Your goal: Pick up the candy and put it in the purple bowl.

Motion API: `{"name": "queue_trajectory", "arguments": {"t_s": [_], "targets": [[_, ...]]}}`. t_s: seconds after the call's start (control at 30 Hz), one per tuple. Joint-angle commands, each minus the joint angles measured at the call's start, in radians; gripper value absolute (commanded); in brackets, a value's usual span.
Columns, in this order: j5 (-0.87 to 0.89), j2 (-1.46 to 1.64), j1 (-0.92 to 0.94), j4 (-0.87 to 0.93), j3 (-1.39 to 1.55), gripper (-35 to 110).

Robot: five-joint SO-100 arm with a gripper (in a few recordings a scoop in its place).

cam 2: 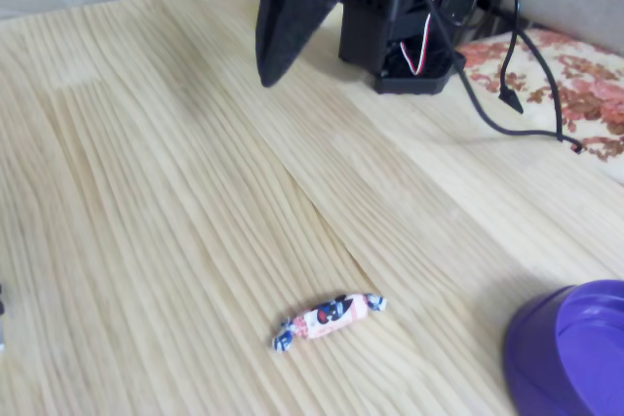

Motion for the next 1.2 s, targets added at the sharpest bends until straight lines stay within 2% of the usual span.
{"name": "queue_trajectory", "arguments": {"t_s": [0.0, 0.7, 1.17], "targets": [[0.026, -0.118, -0.051, -0.058, -0.130, -1], [0.267, -0.626, -0.222, -0.189, -0.298, 0], [0.146, -0.810, -0.255, -0.189, -0.474, 0]]}}
